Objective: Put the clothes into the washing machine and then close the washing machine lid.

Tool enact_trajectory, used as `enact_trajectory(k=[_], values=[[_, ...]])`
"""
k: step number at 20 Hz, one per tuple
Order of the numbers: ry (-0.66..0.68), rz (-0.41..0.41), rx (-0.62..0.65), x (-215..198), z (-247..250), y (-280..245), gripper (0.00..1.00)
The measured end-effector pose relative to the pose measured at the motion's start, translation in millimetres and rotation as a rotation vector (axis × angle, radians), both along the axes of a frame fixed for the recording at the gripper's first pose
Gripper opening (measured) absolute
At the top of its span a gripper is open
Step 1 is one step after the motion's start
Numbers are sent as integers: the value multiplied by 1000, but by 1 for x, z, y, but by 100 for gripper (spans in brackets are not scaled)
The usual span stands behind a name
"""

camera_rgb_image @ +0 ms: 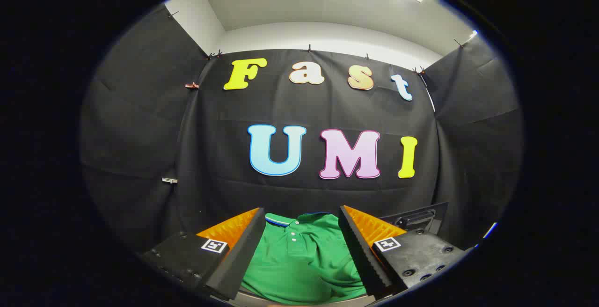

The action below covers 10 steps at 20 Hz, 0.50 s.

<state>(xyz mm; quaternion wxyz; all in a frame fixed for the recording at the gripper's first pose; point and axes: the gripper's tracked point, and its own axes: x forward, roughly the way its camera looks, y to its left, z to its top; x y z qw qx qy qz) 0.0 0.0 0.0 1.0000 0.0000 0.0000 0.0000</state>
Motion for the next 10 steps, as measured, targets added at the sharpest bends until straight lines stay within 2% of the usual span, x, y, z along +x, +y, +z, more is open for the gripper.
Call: enact_trajectory(k=[6,10], values=[[-16,14,-15,-10,6,2,98],[-9,-7,-5,-12,7,-5,98]])
